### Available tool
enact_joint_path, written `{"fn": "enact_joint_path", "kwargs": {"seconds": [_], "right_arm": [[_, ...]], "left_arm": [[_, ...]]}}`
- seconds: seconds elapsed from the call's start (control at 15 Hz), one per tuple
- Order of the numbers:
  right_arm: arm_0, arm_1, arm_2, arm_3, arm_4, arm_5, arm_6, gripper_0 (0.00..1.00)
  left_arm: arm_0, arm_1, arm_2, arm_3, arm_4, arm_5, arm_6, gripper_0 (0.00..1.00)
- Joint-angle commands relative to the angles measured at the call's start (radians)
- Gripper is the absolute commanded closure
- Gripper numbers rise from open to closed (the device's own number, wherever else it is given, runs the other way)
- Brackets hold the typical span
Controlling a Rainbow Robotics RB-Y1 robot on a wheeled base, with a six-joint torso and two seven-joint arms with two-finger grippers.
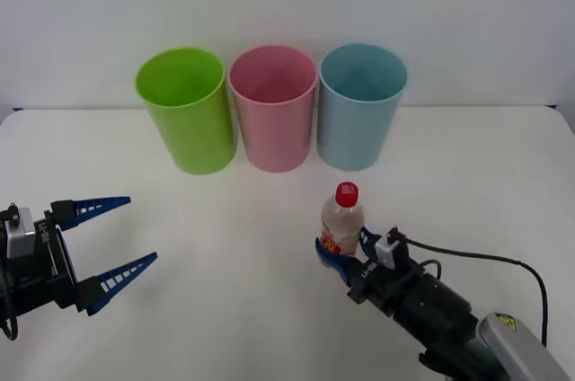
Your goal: Grasp the object on the table and drop it into the matching bin: aluminum can to the light blue bin, PET bottle to the pink bin.
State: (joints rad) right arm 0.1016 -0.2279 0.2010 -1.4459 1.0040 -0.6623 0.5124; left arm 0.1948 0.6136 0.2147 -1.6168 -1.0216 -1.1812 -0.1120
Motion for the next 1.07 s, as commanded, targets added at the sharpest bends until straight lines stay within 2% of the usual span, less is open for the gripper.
{"fn": "enact_joint_path", "kwargs": {"seconds": [0.07,0.33,0.6,0.67,0.93,1.07], "right_arm": [[0.016,-0.038,0.0,-0.093,-0.022,0.001,-0.015,1.0],[0.07,-0.107,0.018,-0.304,-0.024,0.035,-0.087,1.0],[0.11,-0.245,0.092,-0.574,-0.008,0.214,-0.229,1.0],[0.107,-0.258,0.103,-0.611,-0.002,0.247,-0.256,1.0],[0.05,-0.234,0.098,-0.677,0.122,0.277,-0.417,1.0],[-0.007,-0.199,0.097,-0.679,0.217,0.294,-0.523,1.0]], "left_arm": [[0.0,0.0,0.0,0.0,0.0,0.0,0.0,0.0],[0.0,0.0,0.0,0.0,0.0,0.0,0.0,0.0],[0.0,0.0,0.0,0.0,0.0,0.0,0.0,0.0],[0.0,0.0,0.0,0.0,0.0,0.0,0.0,0.0],[0.0,0.0,0.0,0.0,0.0,0.0,0.0,0.0],[0.0,0.0,0.0,0.0,0.0,0.0,0.0,0.0]]}}
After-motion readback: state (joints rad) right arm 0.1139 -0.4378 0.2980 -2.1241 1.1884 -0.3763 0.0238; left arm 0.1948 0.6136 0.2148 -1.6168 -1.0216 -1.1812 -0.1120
